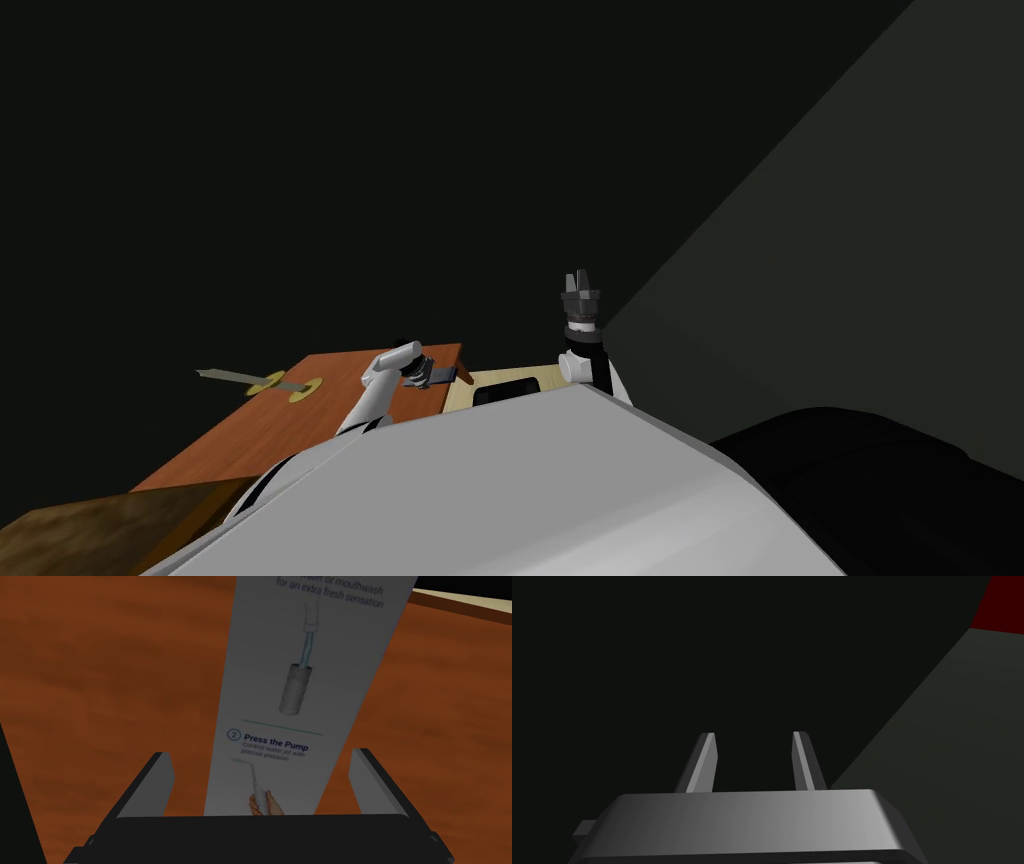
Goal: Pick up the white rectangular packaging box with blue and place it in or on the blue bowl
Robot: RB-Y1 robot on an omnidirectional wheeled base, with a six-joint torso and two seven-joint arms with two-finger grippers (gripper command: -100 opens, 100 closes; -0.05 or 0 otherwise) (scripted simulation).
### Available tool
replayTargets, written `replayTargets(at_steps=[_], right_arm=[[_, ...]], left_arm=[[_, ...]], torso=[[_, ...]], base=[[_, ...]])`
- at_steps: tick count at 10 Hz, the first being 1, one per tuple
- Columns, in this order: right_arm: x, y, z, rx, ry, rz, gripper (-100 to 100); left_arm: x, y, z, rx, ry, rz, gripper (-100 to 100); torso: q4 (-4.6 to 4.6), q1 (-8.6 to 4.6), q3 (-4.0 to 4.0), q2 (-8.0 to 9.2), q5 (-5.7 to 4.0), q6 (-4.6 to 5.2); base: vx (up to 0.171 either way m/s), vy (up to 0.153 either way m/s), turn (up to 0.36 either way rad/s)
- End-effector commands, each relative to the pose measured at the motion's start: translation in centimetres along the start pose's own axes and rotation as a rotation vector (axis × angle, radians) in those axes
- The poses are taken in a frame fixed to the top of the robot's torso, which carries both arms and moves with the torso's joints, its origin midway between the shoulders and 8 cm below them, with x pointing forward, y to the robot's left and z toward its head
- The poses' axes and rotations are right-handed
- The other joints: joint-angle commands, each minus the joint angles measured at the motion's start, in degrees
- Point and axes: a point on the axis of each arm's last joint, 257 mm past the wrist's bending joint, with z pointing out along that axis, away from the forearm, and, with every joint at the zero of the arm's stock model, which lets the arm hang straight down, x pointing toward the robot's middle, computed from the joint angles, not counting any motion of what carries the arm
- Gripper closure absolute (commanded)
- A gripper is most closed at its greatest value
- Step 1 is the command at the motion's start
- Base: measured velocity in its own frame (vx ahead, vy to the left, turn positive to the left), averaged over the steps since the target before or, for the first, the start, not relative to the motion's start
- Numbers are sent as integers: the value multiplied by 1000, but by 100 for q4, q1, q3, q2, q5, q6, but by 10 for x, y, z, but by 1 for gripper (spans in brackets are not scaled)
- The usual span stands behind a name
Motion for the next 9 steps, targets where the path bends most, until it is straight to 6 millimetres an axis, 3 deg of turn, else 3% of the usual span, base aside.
replayTargets(at_steps=[1, 2, 6, 7, 8, 9], right_arm=[[0, 0, 0, 0, 0, 0, 0], [0, 0, 0, 0, 0, 0, 0], [0, 0, 0, 0, 0, 0, 0], [0, 0, 0, 0, 0, 0, 0], [0, 0, 0, 0, 0, 0, 0], [0, 0, 0, 0, 0, 0, 0]], left_arm=[[0, 0, 0, 0, 0, 0, -100], [0, 0, 1, 2, 0, 0, 100], [0, 1, 1, -2, 0, 1, 100], [0, 1, 1, -2, 0, 1, 0], [-4, -5, -8, 1, -1, 0, 100], [-6, -7, -13, 0, -1, 1, 100]], torso=[[0, 0, 0, 0, 0, 0], [1, -5, 2, 3, -1, 0], [3, -7, 1, -1, -1, 1], [4, -7, 1, 0, -2, 2], [4, -7, 1, 0, -2, 2], [7, -16, 5, 4, -5, 2]], base=[[8, 12, -3], [0, 0, 0], [0, 0, 0], [0, 0, 0], [-16, -25, 9], [-27, -34, 11]])
